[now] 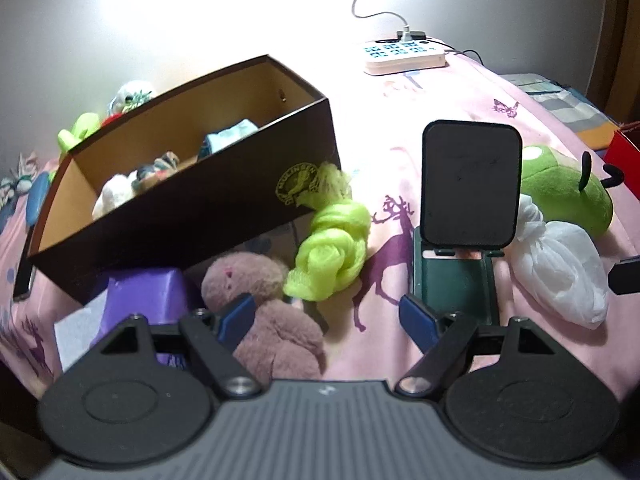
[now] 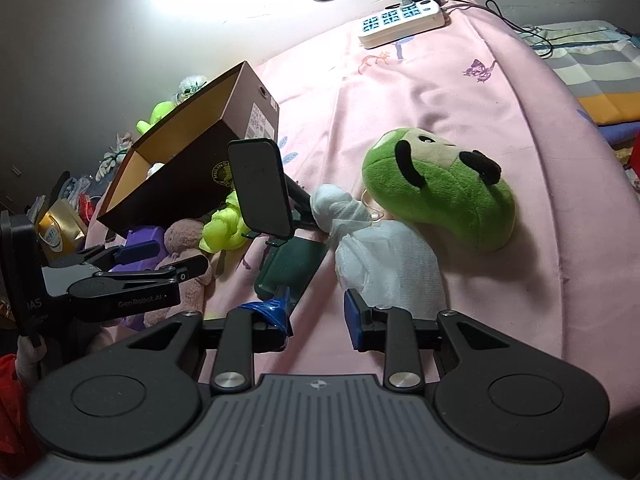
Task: Organize soft objects
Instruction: 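Move the left tool to the neon yellow-green fluffy yarn bundle, then grasp the yarn bundle with the left gripper and lift it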
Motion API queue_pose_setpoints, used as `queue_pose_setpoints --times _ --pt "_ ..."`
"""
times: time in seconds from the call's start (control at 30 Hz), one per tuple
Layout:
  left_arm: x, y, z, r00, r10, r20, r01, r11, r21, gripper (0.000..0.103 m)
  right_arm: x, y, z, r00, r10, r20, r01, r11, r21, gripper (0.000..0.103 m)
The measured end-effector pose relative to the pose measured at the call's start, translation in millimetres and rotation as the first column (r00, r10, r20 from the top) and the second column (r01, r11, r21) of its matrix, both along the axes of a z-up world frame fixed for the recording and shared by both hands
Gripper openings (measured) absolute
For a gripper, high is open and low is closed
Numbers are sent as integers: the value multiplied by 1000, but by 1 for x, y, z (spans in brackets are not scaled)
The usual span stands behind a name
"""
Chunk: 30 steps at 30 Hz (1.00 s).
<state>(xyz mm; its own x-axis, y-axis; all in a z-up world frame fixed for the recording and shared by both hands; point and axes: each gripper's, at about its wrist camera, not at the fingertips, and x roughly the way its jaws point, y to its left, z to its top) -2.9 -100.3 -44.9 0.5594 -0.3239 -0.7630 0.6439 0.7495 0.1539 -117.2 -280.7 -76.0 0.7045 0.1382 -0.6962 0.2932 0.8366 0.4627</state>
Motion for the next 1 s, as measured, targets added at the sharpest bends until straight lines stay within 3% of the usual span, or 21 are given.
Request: queue_pose_setpoints --times 0.37,0.73,0.87,1.0 --pt "22 -27 -9 972 -230 51 227 973 50 81 -8 -5 4 994 -110 -19 110 994 -19 13" --pt "51 -33 -29 945 -326 -6 326 943 73 81 -7 0 3 979 -199 -33 199 980 -12 13" --pt "66 -36 -38 945 -321 -67 325 944 60 67 -2 5 3 977 -209 -34 209 978 -15 14" --pt "75 -34 -43 947 -306 -97 311 950 39 64 2 8 3 975 -221 -35 221 975 -17 14"
